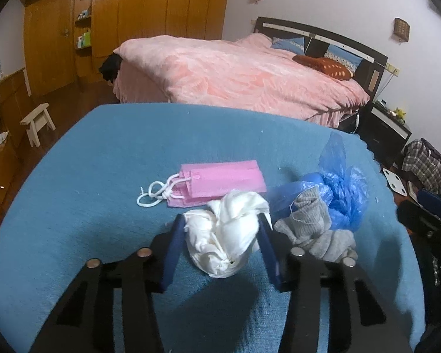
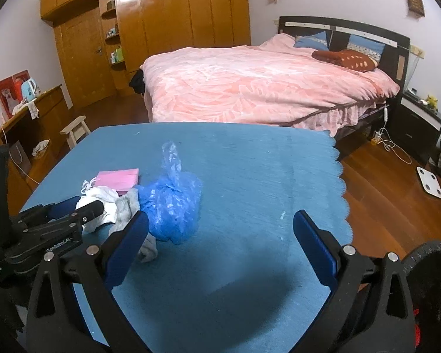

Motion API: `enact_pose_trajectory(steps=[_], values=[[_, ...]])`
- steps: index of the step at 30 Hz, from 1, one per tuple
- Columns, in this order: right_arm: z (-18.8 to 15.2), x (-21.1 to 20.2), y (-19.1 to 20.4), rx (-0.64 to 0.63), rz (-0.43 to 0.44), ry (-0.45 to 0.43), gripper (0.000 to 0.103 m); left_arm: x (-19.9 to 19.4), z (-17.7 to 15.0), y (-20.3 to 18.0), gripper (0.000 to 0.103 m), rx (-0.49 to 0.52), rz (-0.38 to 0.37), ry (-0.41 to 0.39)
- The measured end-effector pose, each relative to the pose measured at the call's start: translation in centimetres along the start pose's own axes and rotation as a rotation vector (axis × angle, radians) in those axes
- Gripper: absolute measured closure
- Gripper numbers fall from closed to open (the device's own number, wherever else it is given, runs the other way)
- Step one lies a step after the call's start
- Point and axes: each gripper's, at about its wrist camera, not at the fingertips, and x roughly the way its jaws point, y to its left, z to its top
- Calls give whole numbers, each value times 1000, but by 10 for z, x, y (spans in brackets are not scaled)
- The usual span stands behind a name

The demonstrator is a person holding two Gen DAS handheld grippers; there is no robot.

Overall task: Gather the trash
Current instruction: 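Grasp the white tissue with left tool while right tool grasps the blue plastic bag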

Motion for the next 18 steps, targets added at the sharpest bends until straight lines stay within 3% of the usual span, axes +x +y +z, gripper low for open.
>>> enact_pose_trajectory(steps=[6,12,18], values=[[0,14,10,-22,23,22,7,-4,-1,-1,61,2,-10,-12],[2,30,14,-19,47,49,8,0,-2,2,49,-12,-33,11],[4,45,19,-33,85,86,24,3,-2,3,46,-16,-38,25]])
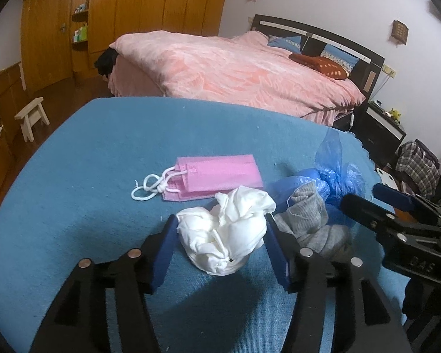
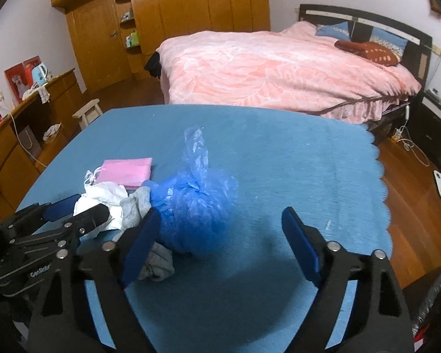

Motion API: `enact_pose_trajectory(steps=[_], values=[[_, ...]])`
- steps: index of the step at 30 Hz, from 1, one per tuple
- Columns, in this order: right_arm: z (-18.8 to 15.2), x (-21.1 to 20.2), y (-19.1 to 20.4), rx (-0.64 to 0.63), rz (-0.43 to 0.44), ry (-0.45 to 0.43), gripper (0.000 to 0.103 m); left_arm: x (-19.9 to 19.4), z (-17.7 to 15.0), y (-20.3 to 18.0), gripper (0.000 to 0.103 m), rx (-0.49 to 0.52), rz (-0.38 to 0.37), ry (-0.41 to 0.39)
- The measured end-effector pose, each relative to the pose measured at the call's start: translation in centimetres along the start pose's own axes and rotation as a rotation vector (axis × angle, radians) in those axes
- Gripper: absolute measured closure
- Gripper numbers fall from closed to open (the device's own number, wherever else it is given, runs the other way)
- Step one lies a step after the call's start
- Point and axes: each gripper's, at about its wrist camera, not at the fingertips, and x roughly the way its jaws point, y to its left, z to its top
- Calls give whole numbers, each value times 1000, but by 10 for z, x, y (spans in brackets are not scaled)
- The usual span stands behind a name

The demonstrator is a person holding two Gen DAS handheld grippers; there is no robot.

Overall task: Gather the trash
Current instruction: 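Grasp the white tissue with left tool while right tool grasps the blue plastic bag, then carry the tissue and blue bag toward the black bin with both tools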

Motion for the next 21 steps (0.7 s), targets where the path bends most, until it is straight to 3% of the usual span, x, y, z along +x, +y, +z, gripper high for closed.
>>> enact_pose_trajectory(steps=[10,13,18,21], values=[[-3,12,6,6,101,57,72,4,1,-3,41,15,8,19],[-3,9,6,2,106,53,76,2,1,-5,42,25,10,14],[0,-3,-2,33,98,15,78,-1,1,-9,57,35,28,-8],[2,-13,-6,42,77,-12,78,-3,1,-10,62,42,38,-19]])
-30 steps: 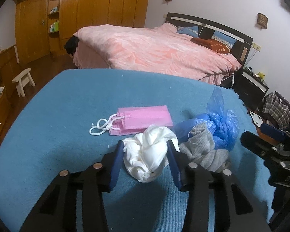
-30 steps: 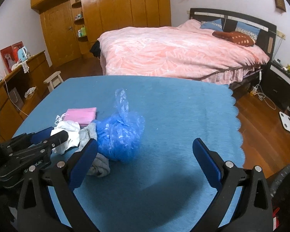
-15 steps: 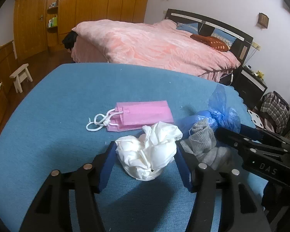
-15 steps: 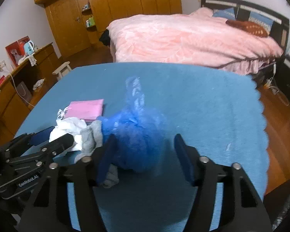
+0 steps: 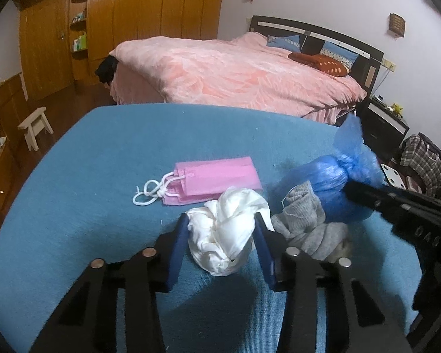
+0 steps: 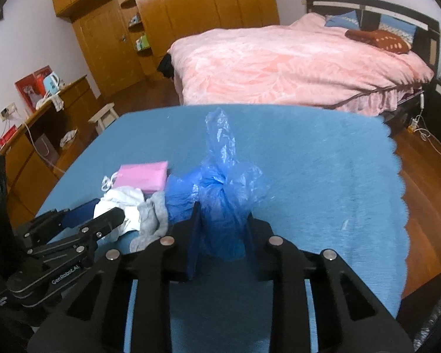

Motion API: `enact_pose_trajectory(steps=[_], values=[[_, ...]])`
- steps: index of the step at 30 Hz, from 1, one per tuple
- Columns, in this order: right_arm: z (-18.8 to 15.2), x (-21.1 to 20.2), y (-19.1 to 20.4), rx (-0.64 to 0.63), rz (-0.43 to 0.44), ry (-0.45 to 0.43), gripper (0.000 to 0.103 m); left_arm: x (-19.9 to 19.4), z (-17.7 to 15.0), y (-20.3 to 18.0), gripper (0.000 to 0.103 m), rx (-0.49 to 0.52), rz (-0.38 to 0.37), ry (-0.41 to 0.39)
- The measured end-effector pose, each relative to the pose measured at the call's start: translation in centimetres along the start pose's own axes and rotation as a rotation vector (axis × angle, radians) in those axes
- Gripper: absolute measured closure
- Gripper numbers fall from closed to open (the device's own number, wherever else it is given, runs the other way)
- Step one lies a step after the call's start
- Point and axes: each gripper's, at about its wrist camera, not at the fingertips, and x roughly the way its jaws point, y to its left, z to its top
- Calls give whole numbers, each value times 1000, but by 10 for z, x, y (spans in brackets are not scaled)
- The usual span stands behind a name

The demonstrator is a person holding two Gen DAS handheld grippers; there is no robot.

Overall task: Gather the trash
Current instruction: 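Carry the tissue and blue bag toward the black bin with both tools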

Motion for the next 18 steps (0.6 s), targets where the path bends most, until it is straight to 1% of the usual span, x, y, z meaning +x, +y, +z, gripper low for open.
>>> enact_pose_trajectory(steps=[3,9,18], values=[[1,-8,-3,4,-9,-17,78,-4,0,-2,65,5,1,-10],[-2,-31,-7,8,-22,-54,78,-23,-2,-5,66,-3,-11,-50],[-14,-63,-12,35,-15,-79,78,-61,-1,-14,66,4,11,-119]])
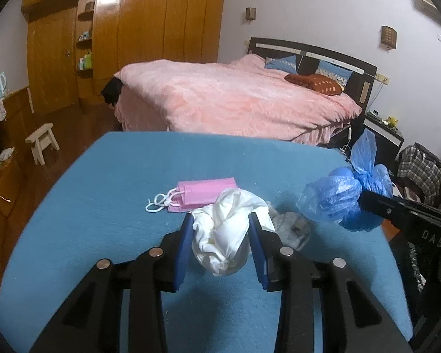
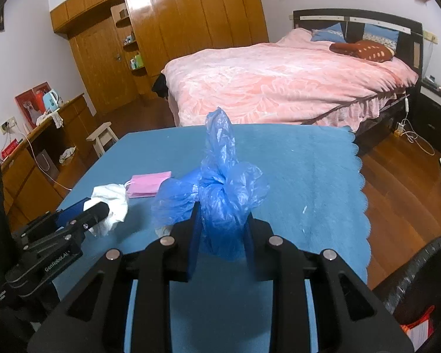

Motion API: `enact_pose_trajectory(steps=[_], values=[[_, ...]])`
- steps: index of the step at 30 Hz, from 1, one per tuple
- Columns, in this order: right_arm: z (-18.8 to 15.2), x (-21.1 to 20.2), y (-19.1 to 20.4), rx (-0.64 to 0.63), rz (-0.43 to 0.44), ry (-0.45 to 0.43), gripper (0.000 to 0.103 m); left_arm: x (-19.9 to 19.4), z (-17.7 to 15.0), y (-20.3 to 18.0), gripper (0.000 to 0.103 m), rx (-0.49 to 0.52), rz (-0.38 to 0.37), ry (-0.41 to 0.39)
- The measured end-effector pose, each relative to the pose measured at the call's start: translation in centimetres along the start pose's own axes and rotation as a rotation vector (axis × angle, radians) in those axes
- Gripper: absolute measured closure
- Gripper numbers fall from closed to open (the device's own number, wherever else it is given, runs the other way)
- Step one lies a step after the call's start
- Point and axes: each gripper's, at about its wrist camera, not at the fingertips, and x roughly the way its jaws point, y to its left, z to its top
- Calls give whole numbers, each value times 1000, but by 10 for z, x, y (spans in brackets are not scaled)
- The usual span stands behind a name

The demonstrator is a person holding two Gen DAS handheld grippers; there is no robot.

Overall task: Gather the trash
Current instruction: 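Carry the tissue and blue bag toward the black bin with both tools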

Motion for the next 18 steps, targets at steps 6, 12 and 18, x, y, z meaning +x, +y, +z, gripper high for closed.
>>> enact_pose_trajectory(steps=[6,12,18], values=[[-4,-25,-6,20,-4,-23,78,-20,-1,-13,66,4,-13,-17],[-10,-51,-10,26,-11,-41,78,-39,-4,-31,66,22,-34,-11],[-21,-83,-21,46,-30,-55,78,-59,-5,-50,66,25,-53,-15]])
